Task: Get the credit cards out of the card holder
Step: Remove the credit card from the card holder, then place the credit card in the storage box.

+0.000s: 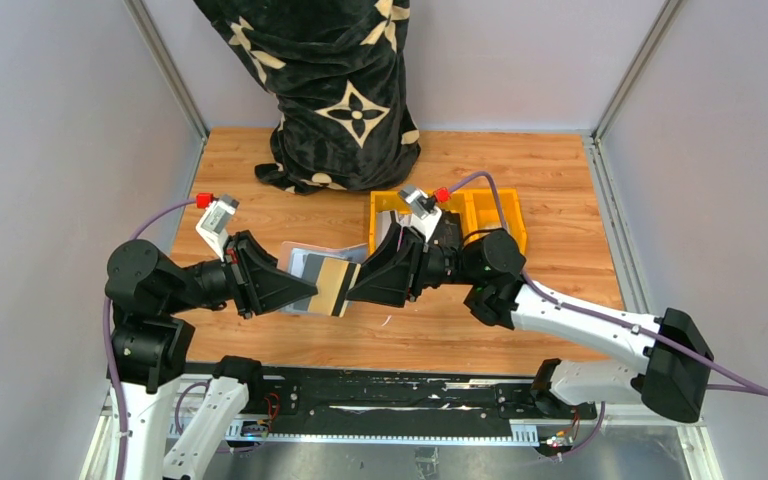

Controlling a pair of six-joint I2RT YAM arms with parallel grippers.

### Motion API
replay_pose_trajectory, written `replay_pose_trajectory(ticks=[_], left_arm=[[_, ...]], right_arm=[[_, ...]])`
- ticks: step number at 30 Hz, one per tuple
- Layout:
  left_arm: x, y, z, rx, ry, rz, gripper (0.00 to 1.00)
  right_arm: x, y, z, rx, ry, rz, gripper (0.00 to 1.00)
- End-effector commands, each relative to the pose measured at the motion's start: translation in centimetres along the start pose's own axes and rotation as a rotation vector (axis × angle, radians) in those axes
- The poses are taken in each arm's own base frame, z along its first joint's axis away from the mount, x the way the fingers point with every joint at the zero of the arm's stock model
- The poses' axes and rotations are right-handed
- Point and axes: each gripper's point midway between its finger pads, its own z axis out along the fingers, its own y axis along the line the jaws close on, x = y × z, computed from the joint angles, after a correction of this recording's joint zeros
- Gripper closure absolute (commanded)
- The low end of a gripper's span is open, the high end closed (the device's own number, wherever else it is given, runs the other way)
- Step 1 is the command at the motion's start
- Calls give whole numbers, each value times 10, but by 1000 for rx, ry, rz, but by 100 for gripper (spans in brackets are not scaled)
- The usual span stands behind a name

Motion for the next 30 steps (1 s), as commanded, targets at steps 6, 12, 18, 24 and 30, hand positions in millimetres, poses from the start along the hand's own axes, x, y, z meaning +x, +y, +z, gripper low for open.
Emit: replay_pose_trajectory(ticks=[6, 12, 18, 24, 30], left_arm=[[-7, -10, -1, 14, -12, 66, 100], [-3, 1, -2, -30, 5, 90, 100], [5, 20, -5, -114, 61, 148, 100], [10, 31, -8, -153, 78, 209, 100], [17, 36, -11, -167, 93, 249, 100]], right_arm=[[-15, 12, 12, -108, -32, 9, 66], [-16, 1, -2, -48, -21, 6, 100], [-9, -26, -38, 123, 35, -54, 100], [-17, -66, -94, 400, 76, -96, 100], [-37, -135, -183, 878, 102, -95, 100]])
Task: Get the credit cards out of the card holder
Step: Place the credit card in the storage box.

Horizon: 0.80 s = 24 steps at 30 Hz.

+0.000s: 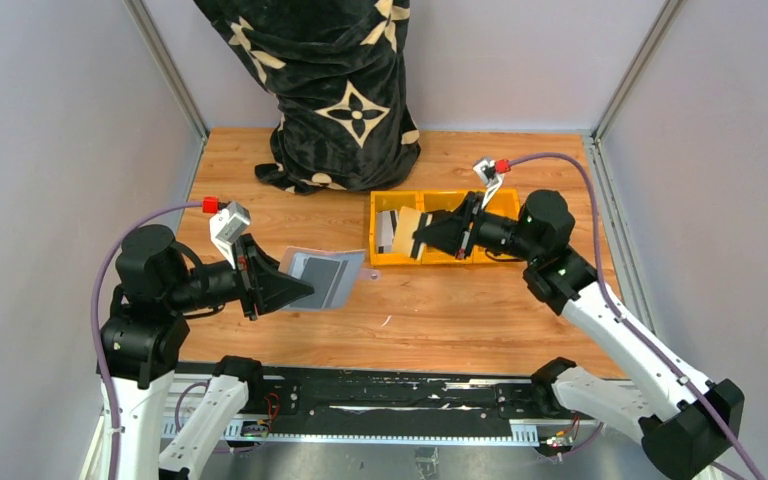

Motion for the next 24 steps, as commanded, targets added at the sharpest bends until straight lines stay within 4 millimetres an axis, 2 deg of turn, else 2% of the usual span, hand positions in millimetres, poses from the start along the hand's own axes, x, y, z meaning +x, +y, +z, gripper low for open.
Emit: replay_pose_trajectory(ticks=[1, 7, 13, 18, 21, 24], left_arm=[[5, 0, -3, -7, 5, 77, 100], [8, 1, -3, -9, 11, 76, 100], [12, 1, -3, -4, 22, 68, 100], [13, 1, -3, 3, 24, 68, 100], [13, 0, -3, 5, 24, 68, 100], [13, -2, -4, 7, 21, 74, 100]], right_arm=[[17, -83, -36, 383, 122, -1, 100], [11, -176, -97, 869, 193, -48, 100], [0, -229, -141, 1139, 262, -108, 100], [2, -271, -163, 1300, 368, -143, 100], [4, -294, -169, 1362, 428, -147, 100], [4, -310, -164, 1367, 453, -127, 100]])
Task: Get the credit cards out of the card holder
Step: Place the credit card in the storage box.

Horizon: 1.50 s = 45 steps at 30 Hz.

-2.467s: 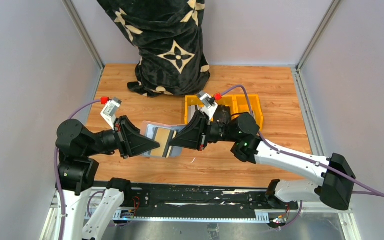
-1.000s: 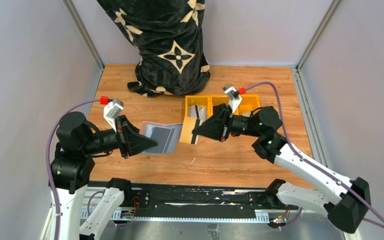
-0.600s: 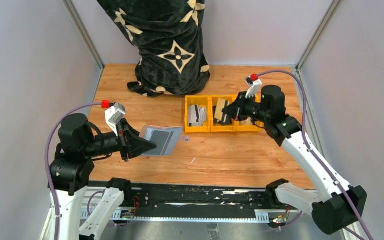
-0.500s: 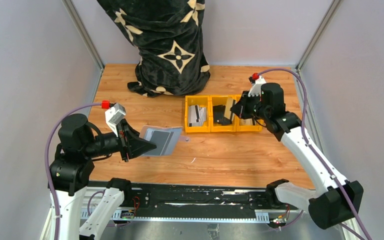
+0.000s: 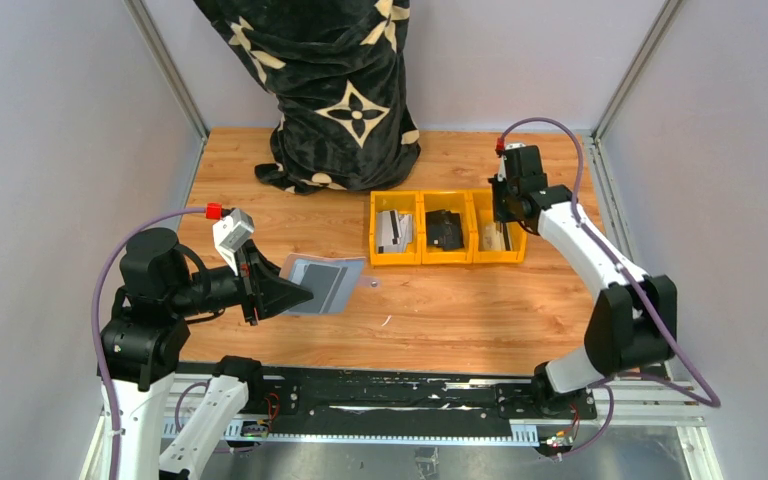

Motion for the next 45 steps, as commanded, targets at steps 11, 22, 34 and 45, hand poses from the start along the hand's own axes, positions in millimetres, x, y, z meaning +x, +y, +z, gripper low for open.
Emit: replay_pose_trajectory(ticks=[11, 22, 34, 45], left_arm=[[-1, -7, -2, 25, -9, 47, 100], [-1, -5, -1, 25, -6, 46, 100], [-2, -3, 0, 24, -3, 37, 100], [-5, -25, -3, 130, 14, 5, 100]], right_arm=[[9, 8, 56, -125, 134, 59, 100], [46, 4, 80, -149, 239, 99, 100], [42, -20, 60, -26, 227, 70, 80], [-70, 120, -83, -800, -194, 141, 46]])
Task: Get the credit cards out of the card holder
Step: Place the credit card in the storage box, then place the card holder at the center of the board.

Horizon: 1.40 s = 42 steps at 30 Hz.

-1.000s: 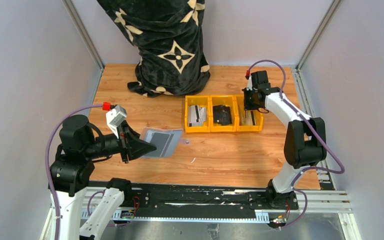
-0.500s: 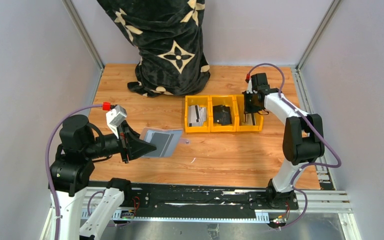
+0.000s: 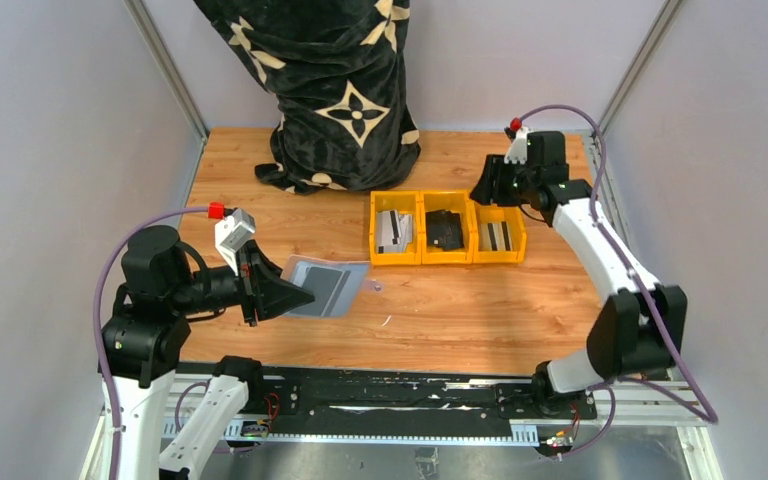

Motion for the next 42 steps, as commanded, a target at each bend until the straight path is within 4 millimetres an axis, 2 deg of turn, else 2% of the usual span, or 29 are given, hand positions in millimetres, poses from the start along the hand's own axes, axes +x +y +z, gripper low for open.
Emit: replay_pose_trajectory(ticks=[1, 4, 5, 7, 9, 12, 17, 22, 26, 27, 28, 29, 32, 33, 34, 37, 39, 42], left_arm=[[-6, -20, -2, 97, 6, 3, 100], [-4, -20, -2, 96, 6, 10, 100], [-3, -19, -2, 95, 6, 12, 100], [-2, -18, -2, 97, 9, 9, 100], [-1, -20, -2, 103, 8, 12, 100], [-1, -22, -3, 106, 5, 25, 100], [0, -22, -3, 105, 4, 31, 100], [2, -13, -1, 78, 4, 47, 100], [3, -4, 0, 44, 2, 75, 100], [3, -1, 0, 32, 1, 87, 100], [3, 4, 0, 3, -4, 110, 99], [3, 9, 0, -21, -6, 125, 98], [7, 33, -2, -135, -9, 219, 97], [10, 41, -3, -167, -3, 258, 94], [13, 51, -5, -204, 4, 298, 89], [28, 78, -7, -282, 48, 396, 85], [37, 93, -7, -304, 88, 468, 77], [56, 110, -1, -294, 148, 462, 62]], right_arm=[[-31, 147, -69, -627, -153, -71, 40], [-8, 230, -117, -900, -143, -268, 34], [4, 253, -134, -1009, -126, -312, 33], [21, 288, -170, -1225, -130, -372, 27], [34, 308, -198, -1368, -180, -414, 25], [51, 328, -223, -1462, -230, -490, 21], [68, 345, -242, -1563, -166, -535, 19], [89, 354, -231, -1550, -83, -537, 20], [99, 359, -223, -1523, -61, -521, 32], [101, 360, -221, -1515, -54, -514, 37], [100, 362, -216, -1487, -47, -496, 51], [99, 362, -213, -1470, -43, -487, 57], [94, 362, -188, -1332, -20, -415, 91], [92, 361, -177, -1277, -14, -379, 98], [91, 361, -165, -1226, 3, -332, 100], [93, 364, -137, -1144, 56, -196, 100], [92, 368, -121, -1116, 69, -90, 100], [90, 374, -99, -1105, 56, 15, 100]])
